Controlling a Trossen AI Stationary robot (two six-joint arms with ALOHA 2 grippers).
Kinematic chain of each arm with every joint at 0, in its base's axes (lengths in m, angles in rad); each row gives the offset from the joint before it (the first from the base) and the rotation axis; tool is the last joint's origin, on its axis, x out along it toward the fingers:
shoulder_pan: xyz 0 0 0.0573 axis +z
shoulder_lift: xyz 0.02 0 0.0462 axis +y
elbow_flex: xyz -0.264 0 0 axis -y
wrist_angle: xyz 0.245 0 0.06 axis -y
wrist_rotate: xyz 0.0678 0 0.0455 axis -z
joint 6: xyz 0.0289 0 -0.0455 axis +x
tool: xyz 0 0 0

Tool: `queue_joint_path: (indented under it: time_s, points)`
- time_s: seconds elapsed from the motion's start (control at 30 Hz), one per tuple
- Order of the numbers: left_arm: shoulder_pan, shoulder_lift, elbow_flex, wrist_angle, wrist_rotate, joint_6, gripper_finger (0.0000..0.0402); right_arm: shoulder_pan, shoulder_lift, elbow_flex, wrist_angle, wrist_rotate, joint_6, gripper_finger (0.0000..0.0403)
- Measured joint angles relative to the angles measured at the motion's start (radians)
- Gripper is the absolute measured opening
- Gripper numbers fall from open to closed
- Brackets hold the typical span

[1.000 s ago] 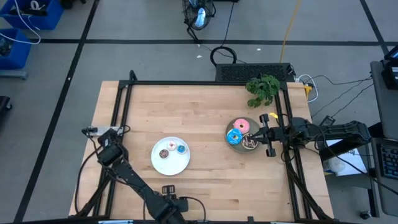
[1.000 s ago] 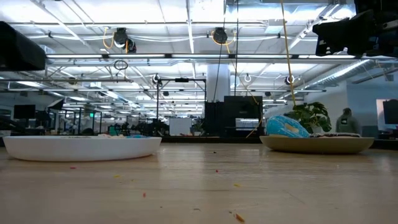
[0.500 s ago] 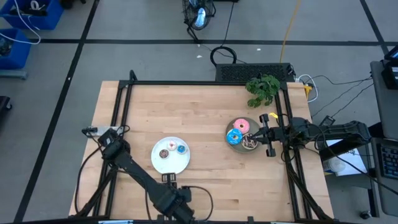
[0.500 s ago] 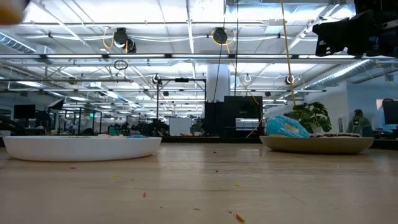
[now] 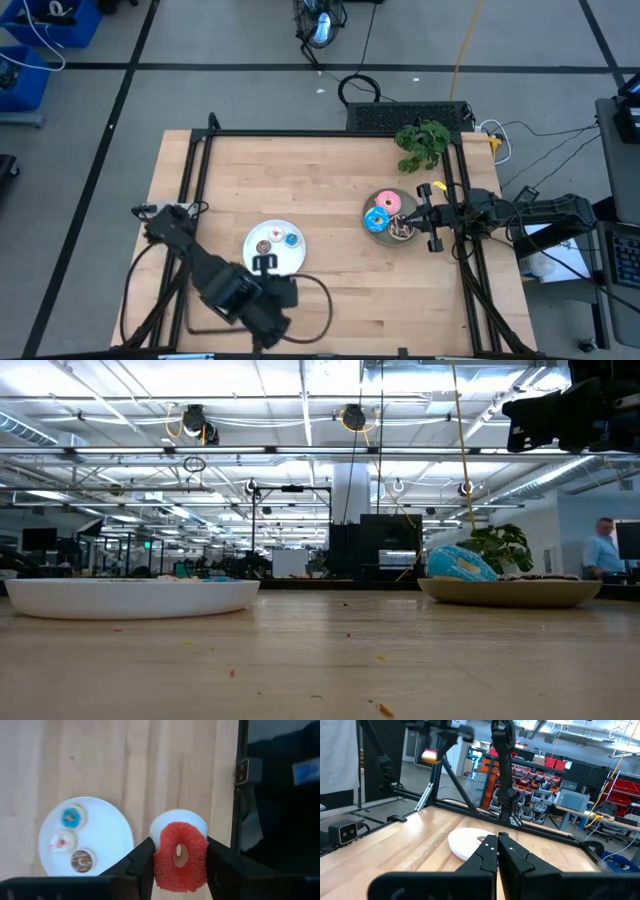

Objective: Pick & Place donuts
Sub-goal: Put the small red donut on the white plate

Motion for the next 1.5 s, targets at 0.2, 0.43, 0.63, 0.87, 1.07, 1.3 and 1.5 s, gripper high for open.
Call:
queue_joint_path:
  time_s: [0.2,0.43,0.63,0.87,1.07,1.3,1.5]
  points:
    - [0.003,-0.146,-0.129,0.000,-0.143,0.003,0.0141,0.000,0.000,0.000,0.000,0.000,0.000,0.0000]
    - [0.042,-0.323,-0.447,0.040,-0.156,-0.109,0.0140,0.000,0.001,0.000,-0.001,0.000,-0.017,0.0000]
    - [0.087,-0.418,-0.727,0.235,-0.074,-0.163,0.0140,0.000,0.003,0.000,-0.002,0.000,-0.018,0.0000]
    - [0.147,-0.414,-0.889,0.434,0.016,-0.112,0.0140,0.000,0.003,0.000,0.001,0.000,-0.016,0.0000]
    - [0.210,-0.414,-0.985,0.565,0.054,-0.018,0.0141,0.000,0.003,0.000,0.001,0.000,-0.016,0.0000]
    - [0.300,-0.412,-1.028,0.605,0.083,0.031,0.0141,0.000,0.003,0.000,0.001,0.000,-0.017,0.0000]
    - [0.318,-0.412,-1.029,0.616,0.085,0.053,0.0141,0.000,0.003,0.000,0.001,0.000,-0.018,0.0000]
